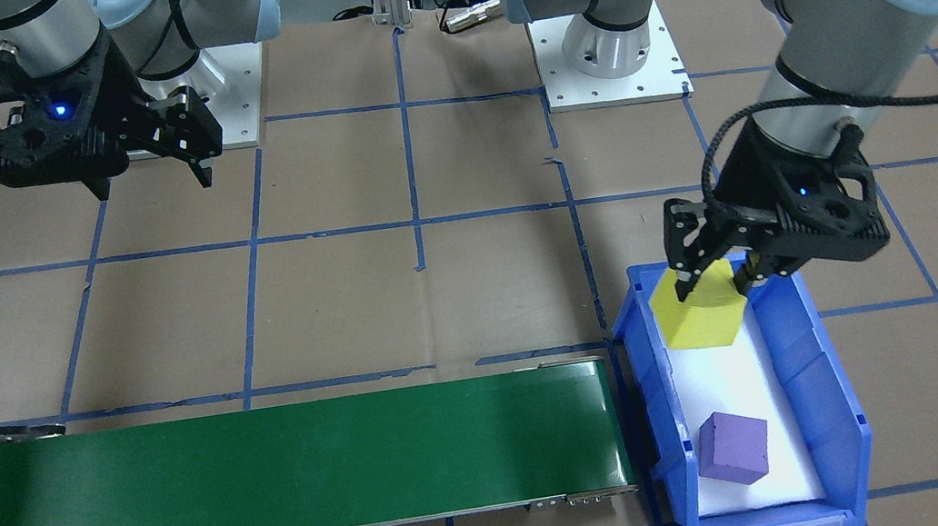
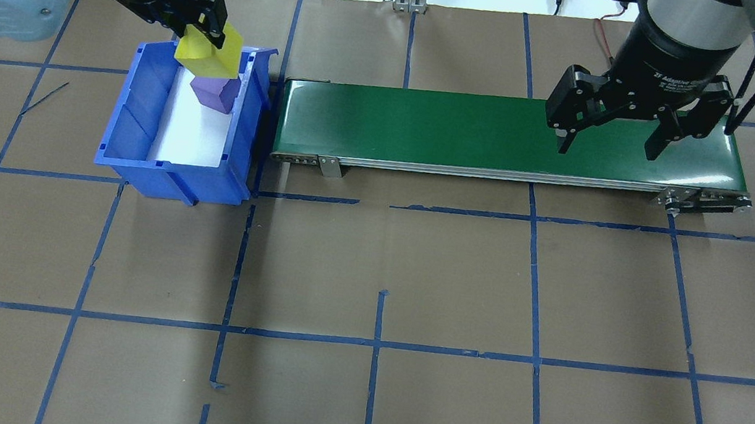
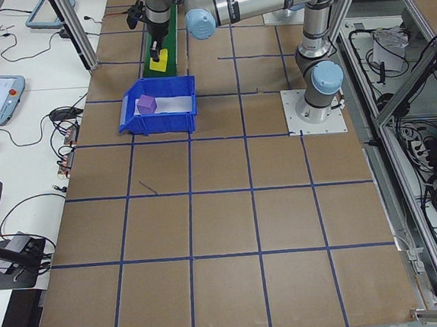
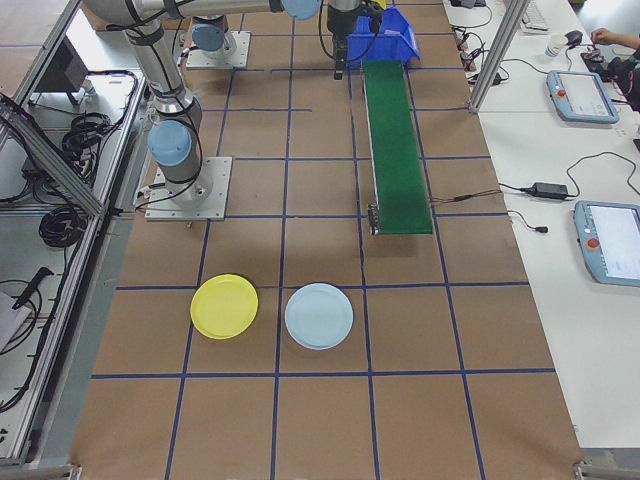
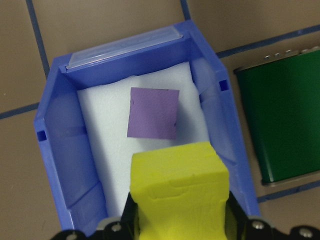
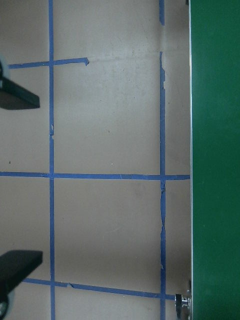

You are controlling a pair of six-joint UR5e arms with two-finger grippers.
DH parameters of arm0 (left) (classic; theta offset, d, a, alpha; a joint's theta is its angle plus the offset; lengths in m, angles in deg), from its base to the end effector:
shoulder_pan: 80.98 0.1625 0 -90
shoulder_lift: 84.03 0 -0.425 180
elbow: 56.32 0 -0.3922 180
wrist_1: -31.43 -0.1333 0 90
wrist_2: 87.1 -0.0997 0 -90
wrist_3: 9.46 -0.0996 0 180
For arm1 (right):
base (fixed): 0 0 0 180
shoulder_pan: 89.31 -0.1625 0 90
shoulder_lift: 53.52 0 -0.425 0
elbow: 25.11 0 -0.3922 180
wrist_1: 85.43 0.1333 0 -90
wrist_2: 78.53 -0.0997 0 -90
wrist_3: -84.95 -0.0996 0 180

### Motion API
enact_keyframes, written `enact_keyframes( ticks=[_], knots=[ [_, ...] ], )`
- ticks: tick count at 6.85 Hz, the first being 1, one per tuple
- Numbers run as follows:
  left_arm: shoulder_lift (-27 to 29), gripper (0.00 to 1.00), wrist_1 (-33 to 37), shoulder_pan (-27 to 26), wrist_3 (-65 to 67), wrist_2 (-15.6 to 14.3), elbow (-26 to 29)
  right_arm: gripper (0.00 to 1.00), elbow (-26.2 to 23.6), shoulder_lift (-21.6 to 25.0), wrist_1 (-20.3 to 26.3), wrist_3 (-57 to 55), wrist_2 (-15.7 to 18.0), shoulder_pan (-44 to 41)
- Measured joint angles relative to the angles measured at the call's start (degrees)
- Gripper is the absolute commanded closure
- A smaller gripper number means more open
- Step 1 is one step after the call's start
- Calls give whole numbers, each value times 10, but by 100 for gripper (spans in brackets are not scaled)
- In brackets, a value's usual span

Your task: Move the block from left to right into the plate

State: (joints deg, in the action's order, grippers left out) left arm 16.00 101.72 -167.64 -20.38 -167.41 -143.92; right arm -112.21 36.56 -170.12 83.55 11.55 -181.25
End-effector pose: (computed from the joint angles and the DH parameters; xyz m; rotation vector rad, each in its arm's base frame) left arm -0.1160 -0.5885 0.4538 -0.2237 -2.9726 0.3443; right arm 0.1496 -0.4819 0.5043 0.0148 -3.1383 -0.0637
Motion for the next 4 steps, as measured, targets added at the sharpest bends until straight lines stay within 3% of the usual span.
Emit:
enact_keyframes(
  ticks=[2,4],
  knots=[
    [24,65,-28,-56,83,10,-1,0,0,0,0,0,0,0],
    [79,65,-78,-72,98,11,-3,0,0,0,0,0,0,0]
  ],
)
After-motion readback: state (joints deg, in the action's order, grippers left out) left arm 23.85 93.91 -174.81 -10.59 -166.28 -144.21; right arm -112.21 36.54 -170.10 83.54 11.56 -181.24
